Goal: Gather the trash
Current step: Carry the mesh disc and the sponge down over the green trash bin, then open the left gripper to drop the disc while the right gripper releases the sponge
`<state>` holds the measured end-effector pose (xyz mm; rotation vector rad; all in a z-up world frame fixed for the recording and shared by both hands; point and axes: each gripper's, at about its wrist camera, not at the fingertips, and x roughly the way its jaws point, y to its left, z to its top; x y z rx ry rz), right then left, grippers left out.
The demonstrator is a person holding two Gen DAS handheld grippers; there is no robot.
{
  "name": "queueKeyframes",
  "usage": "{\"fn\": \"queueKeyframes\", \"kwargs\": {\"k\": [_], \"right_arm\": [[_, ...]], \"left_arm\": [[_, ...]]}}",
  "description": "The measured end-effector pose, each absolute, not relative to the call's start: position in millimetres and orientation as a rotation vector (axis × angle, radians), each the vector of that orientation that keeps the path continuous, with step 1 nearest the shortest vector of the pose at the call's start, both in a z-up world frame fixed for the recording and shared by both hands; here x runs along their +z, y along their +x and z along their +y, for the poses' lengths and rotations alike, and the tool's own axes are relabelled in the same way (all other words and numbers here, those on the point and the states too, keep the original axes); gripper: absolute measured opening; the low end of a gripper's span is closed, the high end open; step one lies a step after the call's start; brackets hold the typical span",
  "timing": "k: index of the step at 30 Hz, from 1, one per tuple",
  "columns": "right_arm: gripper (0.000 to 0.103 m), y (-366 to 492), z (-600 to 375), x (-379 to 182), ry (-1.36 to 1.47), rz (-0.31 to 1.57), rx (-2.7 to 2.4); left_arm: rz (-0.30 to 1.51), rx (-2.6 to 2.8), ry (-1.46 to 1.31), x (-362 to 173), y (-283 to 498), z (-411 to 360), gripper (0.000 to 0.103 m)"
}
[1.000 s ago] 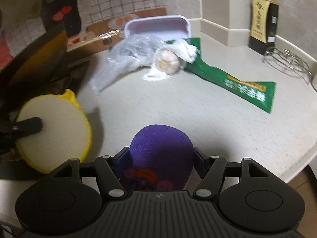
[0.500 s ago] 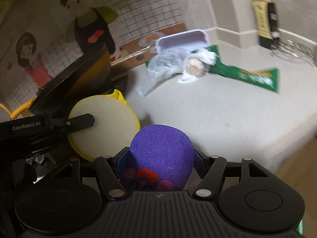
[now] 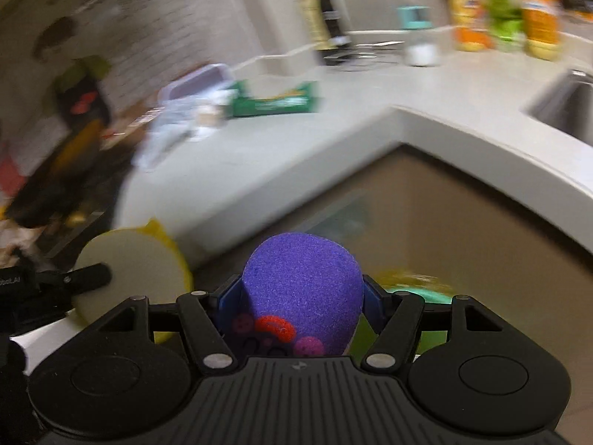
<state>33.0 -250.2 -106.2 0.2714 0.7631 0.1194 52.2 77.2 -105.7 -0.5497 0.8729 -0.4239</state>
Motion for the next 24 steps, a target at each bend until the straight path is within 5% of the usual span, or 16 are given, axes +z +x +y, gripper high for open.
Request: {"fn": "queueKeyframes", "kwargs": {"k": [17, 24], "right_arm": [[0.067, -30, -362, -217, 0.34, 0.987, -0.328], [0.067, -29, -370, -233, 0.356, 1.039, -0.361]], "left_arm": [[1.543, -0.383, -0.437, -414, 171, -114, 0.02], [1.538, -0.345, -0.423, -438, 182, -105, 0.021]]}}
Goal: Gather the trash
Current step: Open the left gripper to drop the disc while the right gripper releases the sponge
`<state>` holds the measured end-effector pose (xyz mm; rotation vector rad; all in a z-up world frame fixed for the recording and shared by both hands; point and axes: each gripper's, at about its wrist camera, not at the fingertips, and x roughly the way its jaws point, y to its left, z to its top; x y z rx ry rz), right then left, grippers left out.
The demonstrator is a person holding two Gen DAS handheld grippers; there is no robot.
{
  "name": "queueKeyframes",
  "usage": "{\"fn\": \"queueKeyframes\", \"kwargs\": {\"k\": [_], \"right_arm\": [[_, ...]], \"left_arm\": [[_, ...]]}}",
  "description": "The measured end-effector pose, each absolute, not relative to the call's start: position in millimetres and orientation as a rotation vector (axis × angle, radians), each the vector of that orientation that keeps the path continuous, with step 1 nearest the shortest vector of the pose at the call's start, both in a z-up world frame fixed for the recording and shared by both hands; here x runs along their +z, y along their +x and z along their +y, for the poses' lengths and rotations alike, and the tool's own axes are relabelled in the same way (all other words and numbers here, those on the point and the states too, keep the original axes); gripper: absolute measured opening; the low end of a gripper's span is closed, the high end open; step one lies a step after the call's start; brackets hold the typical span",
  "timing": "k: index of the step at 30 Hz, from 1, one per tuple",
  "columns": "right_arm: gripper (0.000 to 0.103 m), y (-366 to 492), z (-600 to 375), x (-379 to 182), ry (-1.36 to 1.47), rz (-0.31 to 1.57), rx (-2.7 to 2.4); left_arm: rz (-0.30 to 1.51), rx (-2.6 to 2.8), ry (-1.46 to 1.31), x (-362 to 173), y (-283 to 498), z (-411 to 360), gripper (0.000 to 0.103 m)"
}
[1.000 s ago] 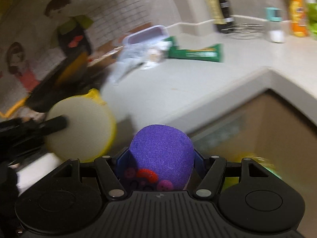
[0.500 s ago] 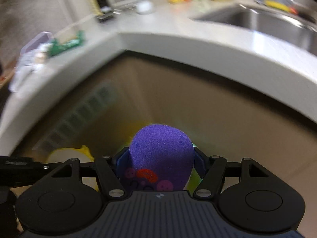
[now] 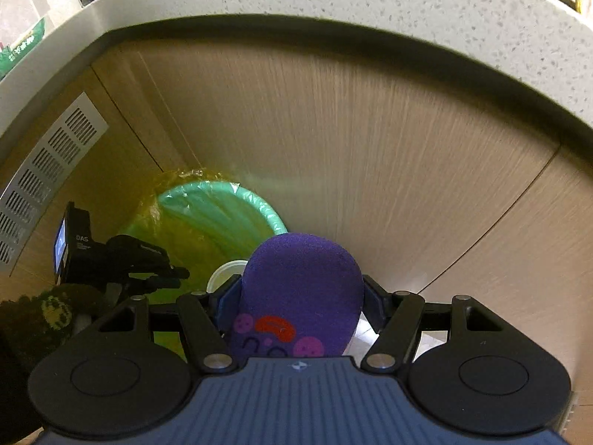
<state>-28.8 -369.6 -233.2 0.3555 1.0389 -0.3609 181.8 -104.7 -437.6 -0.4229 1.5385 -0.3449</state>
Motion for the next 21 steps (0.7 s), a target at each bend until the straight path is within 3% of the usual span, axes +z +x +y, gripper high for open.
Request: {"fn": "queueKeyframes", "kwargs": {"k": [10, 21], "right_arm": [[0.067, 81, -331, -288, 0.469, 1.163, -0.15], [0.068, 152, -290, -347, 0.295, 1.319, -0.132]], "left_arm": [[1.387, -0.444, -0.33, -323, 142, -37, 0.021], [1.322, -0.39, -0.35, -285, 136, 7, 0.021]]}}
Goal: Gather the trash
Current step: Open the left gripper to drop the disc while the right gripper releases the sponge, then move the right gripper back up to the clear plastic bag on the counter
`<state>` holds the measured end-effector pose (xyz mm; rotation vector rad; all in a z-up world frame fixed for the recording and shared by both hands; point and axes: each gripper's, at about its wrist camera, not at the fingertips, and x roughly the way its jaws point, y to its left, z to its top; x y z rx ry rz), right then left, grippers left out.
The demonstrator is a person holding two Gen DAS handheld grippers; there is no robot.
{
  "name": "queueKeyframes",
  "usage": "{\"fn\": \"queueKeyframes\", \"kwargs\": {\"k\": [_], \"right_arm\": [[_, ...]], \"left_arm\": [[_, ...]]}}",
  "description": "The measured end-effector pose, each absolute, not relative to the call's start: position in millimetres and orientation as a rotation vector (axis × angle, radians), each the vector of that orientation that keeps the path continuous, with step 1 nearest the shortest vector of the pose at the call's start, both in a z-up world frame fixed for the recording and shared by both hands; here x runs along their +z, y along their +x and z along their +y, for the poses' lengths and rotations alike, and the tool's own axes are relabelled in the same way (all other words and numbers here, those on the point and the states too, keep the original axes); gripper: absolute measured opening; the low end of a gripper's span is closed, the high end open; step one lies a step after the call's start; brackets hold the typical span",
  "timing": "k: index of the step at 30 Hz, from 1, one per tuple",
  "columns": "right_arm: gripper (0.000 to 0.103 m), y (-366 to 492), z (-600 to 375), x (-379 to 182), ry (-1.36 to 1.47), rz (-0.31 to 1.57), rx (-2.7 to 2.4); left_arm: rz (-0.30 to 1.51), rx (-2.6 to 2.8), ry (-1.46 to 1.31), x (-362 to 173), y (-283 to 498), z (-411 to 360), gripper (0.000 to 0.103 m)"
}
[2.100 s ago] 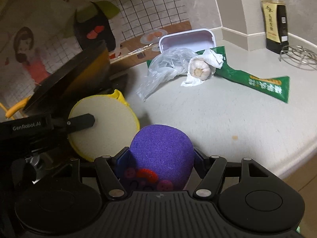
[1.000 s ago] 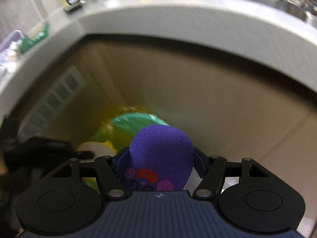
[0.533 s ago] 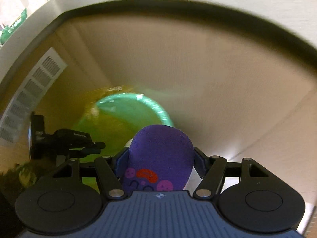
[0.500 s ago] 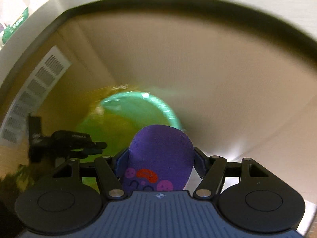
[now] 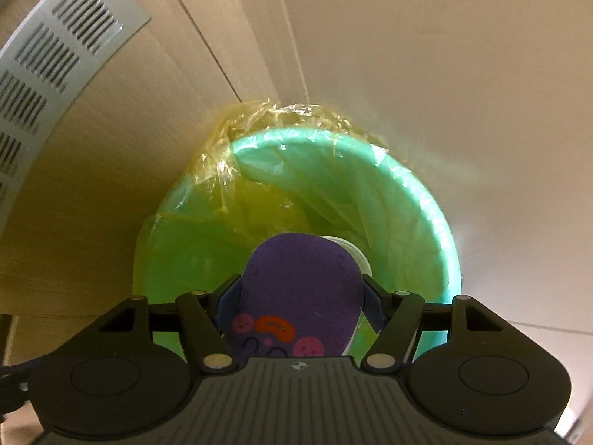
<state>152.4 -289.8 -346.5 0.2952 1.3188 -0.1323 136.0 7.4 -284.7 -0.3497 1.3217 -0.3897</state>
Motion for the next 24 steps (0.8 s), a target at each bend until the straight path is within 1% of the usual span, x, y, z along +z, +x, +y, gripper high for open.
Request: {"fn": "queueKeyframes", "kwargs": {"k": [4, 5, 7, 9, 14, 18, 24], "right_arm": [[0.069, 156, -295, -345, 0.322, 1.35, -0.156], [0.07, 156, -298, -342, 0.334, 1.338, -0.167], [0.075, 151, -303, -331, 0.36, 1.307, -0.181], [0.077, 146, -306, -320, 0.38, 1.279, -0.174], [0.077, 122, -308, -285, 0.377, 1.222, -0.167], [0.077, 102, -306, -249, 0.355, 1.188, -0.155], [0.077, 101, -270, -194, 0.298, 1.131, -0.036]], "left_arm": [[1.32, -0.394, -0.39, -280, 132, 16, 0.021], [1.323, -0.396, -0.394, -280, 130, 16, 0.021], [1.328, -0.406, -0.4, -278, 126, 17, 0.021], [1.33, -0.418, -0.396, -275, 121, 16, 0.021], [1.324, -0.456, -0.385, -255, 106, 10, 0.021], [1.25, -0.494, -0.374, -214, 93, 7, 0.021], [1.038, -0.453, -0.378, -129, 88, 27, 0.021]]}}
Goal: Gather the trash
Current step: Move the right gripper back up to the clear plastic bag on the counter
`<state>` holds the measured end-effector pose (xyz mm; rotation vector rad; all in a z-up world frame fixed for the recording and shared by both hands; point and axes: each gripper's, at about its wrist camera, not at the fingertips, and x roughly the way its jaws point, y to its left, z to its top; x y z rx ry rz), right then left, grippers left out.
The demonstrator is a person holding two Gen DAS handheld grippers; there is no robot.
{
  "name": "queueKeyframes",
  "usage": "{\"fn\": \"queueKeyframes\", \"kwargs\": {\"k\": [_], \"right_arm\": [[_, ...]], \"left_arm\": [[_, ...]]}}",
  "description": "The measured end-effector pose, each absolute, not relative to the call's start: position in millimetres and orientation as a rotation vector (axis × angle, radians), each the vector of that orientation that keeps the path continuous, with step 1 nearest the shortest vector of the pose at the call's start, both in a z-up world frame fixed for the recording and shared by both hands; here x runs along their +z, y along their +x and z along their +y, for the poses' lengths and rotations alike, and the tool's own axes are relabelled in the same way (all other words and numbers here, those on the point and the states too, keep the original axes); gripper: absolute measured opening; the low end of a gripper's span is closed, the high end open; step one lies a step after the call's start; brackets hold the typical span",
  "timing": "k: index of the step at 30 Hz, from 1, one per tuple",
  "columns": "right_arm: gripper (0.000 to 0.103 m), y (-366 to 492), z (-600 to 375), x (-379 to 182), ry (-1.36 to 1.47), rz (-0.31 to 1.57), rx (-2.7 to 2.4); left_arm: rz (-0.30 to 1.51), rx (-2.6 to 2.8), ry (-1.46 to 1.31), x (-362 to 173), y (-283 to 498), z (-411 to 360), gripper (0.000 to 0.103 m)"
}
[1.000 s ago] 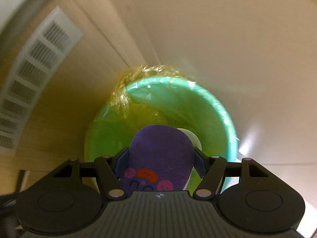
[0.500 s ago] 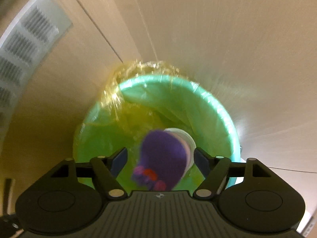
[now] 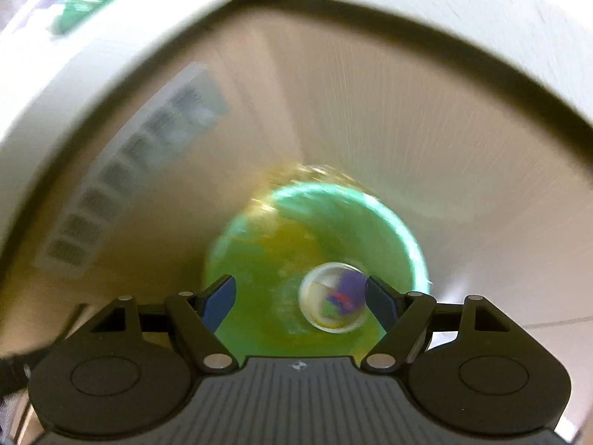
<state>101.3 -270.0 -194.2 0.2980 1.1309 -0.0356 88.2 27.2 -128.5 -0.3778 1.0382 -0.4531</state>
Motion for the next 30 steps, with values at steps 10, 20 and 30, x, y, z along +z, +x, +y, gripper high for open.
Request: {"fn": "queueKeyframes", "kwargs": {"k": [10, 20, 30], "right_arm": [[0.087, 162, -156, -58, 0.027, 0.706, 0.361], [0.087, 321, -54, -25, -0.128, 0.638, 0.444], [0.087, 504, 57, -71, -0.255, 0.793, 0.454]], "left_arm": [[0.729, -0.151, -0.42, -39, 114, 111, 0.021], [0.691, -0.224, -0.475, -48, 167, 152, 0.021], [0.693, -0.222, -0.554, -71, 205, 193, 0.021]]}}
